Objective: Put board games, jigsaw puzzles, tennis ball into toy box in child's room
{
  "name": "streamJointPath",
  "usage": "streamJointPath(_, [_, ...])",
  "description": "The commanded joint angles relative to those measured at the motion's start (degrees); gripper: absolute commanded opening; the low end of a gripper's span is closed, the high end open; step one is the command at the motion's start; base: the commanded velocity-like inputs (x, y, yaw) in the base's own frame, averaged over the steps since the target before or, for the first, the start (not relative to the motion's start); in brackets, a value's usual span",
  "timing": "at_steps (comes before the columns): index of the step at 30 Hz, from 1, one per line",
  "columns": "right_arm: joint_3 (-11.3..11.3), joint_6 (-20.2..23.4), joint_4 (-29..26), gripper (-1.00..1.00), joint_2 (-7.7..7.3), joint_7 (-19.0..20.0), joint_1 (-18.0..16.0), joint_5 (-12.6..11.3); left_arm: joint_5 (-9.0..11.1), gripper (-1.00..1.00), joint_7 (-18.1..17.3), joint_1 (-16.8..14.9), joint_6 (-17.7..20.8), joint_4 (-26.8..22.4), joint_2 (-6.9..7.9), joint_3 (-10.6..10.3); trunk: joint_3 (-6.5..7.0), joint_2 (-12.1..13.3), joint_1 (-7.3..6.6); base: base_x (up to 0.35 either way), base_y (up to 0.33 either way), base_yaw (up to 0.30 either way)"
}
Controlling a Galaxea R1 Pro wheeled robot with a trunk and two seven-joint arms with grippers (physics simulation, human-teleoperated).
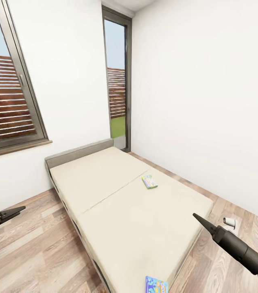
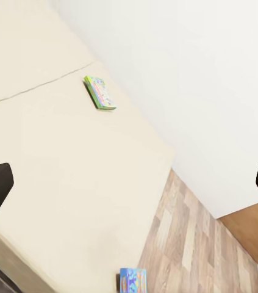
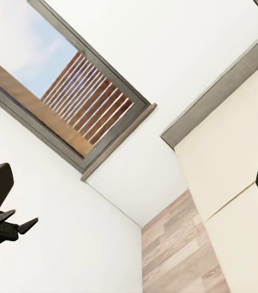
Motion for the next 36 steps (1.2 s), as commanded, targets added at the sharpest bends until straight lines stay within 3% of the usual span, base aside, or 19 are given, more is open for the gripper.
streamJointPath(1, [-0.04,0.40,0.00,1.00,-0.01,0.08,-0.06,-0.17,-0.60,1.00,-0.52,-0.09,0.59,-0.05,-0.03,0.10,-0.13,-0.13,0.04,0.000,-0.056,0.011])
streamJointPath(10, [-0.04,0.40,0.00,1.00,-0.01,0.08,-0.06,-0.13,-0.60,1.00,-0.52,-0.09,0.59,-0.05,-0.04,0.10,-0.02,-0.13,0.04,0.000,-0.169,0.142])
streamJointPath(36, [-0.04,0.40,0.00,1.00,-0.04,0.08,-0.06,-0.12,-0.60,1.00,-0.52,-0.09,0.59,-0.05,-0.08,0.08,0.70,-0.13,0.04,0.000,-0.293,0.266])
